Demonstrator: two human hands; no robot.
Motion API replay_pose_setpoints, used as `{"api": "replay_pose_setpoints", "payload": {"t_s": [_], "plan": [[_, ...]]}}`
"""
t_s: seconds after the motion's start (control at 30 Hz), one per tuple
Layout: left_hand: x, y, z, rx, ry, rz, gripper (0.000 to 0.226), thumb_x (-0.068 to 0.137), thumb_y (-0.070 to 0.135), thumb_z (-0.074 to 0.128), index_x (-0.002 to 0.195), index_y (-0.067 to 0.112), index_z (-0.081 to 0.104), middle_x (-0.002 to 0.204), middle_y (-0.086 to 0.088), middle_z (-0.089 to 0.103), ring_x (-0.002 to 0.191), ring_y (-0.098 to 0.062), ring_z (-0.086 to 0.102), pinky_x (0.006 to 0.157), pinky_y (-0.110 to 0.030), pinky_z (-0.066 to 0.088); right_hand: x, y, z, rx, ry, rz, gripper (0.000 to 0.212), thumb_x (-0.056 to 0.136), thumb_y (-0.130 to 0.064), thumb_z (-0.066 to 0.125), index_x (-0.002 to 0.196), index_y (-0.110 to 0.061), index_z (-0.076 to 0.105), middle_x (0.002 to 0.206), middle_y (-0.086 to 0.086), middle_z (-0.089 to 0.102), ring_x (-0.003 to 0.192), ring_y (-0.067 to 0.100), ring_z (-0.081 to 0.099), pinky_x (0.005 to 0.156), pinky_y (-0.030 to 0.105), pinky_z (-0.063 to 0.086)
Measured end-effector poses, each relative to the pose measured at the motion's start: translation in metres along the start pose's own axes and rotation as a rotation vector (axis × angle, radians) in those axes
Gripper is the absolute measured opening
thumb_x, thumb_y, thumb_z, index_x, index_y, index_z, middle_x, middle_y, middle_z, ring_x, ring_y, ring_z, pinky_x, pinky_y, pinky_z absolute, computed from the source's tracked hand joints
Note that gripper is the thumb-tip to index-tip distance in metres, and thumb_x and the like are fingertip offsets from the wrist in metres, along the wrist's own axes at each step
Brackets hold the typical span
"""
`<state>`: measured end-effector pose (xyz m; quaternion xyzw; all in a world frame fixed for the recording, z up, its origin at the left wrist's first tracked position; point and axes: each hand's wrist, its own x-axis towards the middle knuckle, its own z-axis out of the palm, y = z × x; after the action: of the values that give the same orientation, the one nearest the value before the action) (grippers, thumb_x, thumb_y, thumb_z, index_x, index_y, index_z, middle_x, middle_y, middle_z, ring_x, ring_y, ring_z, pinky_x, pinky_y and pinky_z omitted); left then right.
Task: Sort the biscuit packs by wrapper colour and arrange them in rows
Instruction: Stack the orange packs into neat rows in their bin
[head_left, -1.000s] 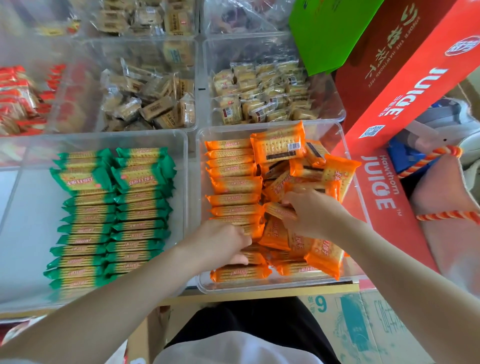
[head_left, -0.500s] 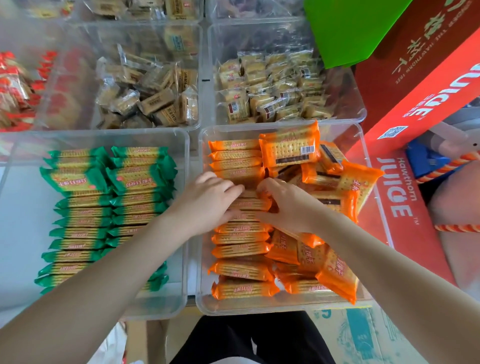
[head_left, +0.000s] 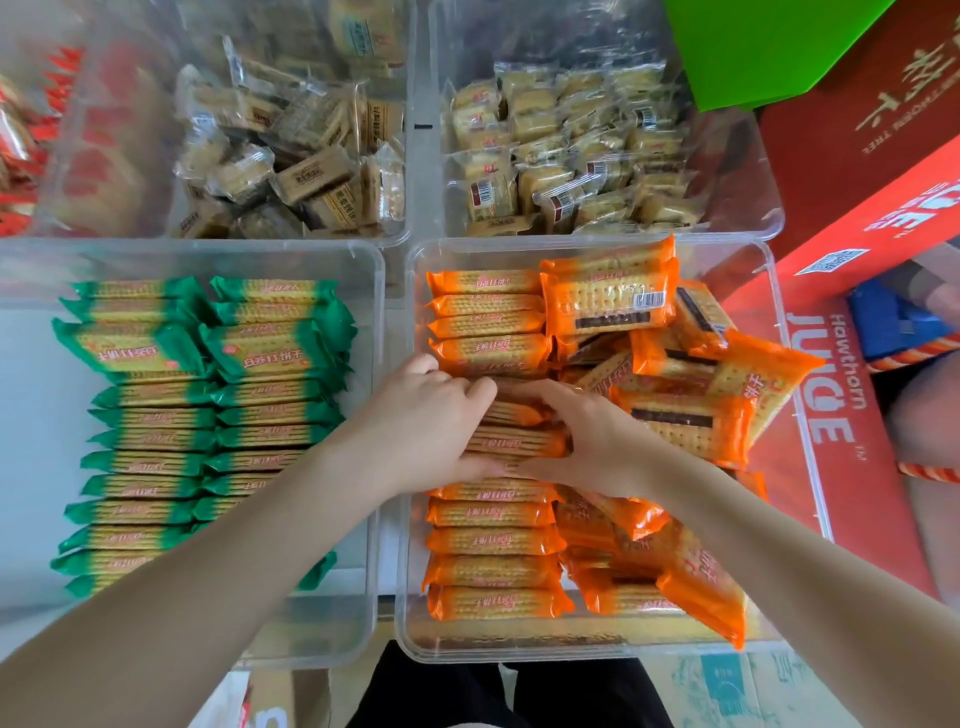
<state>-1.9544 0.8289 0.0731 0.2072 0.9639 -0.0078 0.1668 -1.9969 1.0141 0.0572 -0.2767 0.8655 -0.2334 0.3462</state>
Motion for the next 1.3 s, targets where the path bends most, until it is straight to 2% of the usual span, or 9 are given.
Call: {"api": "replay_pose_setpoints", "payload": {"t_s": [0.27,0.43,0.5,0.6,0.77,0.93,1.03,1.17,1.3], "plan": [[0.012,0.002,-0.005,0.018,0.05,-0.026,0.044,0.091,0.042,0.049,0.126,0.018,0.041,0.114,0.001,0.055,0.106,-0.021,0.055,0.09,-0.031,0.037,0.003,0.003,0.002,0.052,0.177,-0.014,0.05,0.086,-0.03,0.064,0.131,-0.017,0.044,0.118,0.0,0.058,0.1,0.018,0.059,0.083,0.024,0.049],[0.025,-0.009,-0.016,0.013,0.126,-0.057,0.042,0.087,0.038,0.053,0.123,0.019,0.045,0.108,0.0,0.056,0.104,-0.022,0.054,0.089,-0.033,0.038,0.006,0.002,-0.01,0.208,0.363,0.099,0.054,0.083,-0.028,0.069,0.128,-0.012,0.044,0.115,-0.003,0.058,0.096,0.012,0.06,0.077,0.01,0.046],[0.026,-0.009,-0.013,0.022,0.136,-0.074,0.045,0.084,0.038,0.058,0.123,0.017,0.048,0.107,-0.002,0.057,0.102,-0.024,0.055,0.088,-0.035,0.04,0.006,0.004,-0.012,0.126,0.398,0.17,0.049,0.083,-0.026,0.069,0.124,-0.009,0.048,0.115,0.003,0.061,0.098,0.019,0.062,0.083,0.024,0.051],[0.023,-0.005,-0.004,0.049,0.199,-0.089,0.048,0.068,0.028,0.078,0.109,0.01,0.06,0.092,-0.008,0.059,0.083,-0.029,0.06,0.066,-0.035,0.047,-0.002,0.009,-0.012,-0.091,0.429,0.248,0.025,0.089,-0.02,0.061,0.108,-0.005,0.058,0.1,0.01,0.066,0.086,0.028,0.064,0.075,0.037,0.055],[0.023,-0.002,0.003,0.104,0.279,-0.197,0.055,0.05,0.02,0.087,0.1,0.008,0.066,0.084,-0.009,0.06,0.07,-0.028,0.06,0.055,-0.031,0.048,-0.007,0.0,-0.008,-0.31,0.225,0.164,0.032,0.095,-0.039,0.046,0.108,-0.017,0.065,0.099,0.002,0.067,0.086,0.022,0.063,0.067,0.032,0.053],[0.026,0.003,0.004,0.1,0.221,-0.227,0.069,0.066,0.028,0.081,0.127,0.012,0.052,0.107,-0.014,0.057,0.088,-0.029,0.06,0.07,-0.035,0.048,-0.008,-0.008,0.007,-0.257,-0.091,0.115,0.062,0.091,-0.053,0.045,0.143,-0.022,0.033,0.134,0.002,0.049,0.116,0.023,0.052,0.092,0.039,0.048],[0.024,0.002,0.002,0.113,0.227,-0.217,0.072,0.052,0.028,0.089,0.116,0.009,0.061,0.096,-0.014,0.06,0.076,-0.03,0.061,0.06,-0.032,0.049,-0.004,-0.003,0.01,-0.201,-0.046,0.104,0.053,0.095,-0.047,0.042,0.141,-0.021,0.038,0.134,0.005,0.049,0.117,0.025,0.051,0.095,0.039,0.046],[0.024,-0.002,0.004,0.075,0.252,-0.184,0.058,0.046,0.022,0.089,0.095,0.006,0.064,0.082,-0.012,0.06,0.068,-0.03,0.06,0.057,-0.032,0.049,-0.002,-0.001,0.008,-0.007,0.036,0.11,0.041,0.1,-0.036,0.034,0.113,-0.011,0.063,0.108,0.008,0.064,0.102,0.024,0.057,0.089,0.034,0.045],[0.022,-0.004,0.001,-0.006,0.276,-0.162,0.048,0.056,0.02,0.084,0.096,0.005,0.063,0.085,-0.012,0.059,0.073,-0.031,0.06,0.06,-0.033,0.048,-0.001,0.002,0.007,-0.065,0.009,0.069,0.036,0.102,-0.019,0.031,0.124,-0.01,0.057,0.126,0.004,0.058,0.115,0.02,0.05,0.095,0.026,0.037]]}}
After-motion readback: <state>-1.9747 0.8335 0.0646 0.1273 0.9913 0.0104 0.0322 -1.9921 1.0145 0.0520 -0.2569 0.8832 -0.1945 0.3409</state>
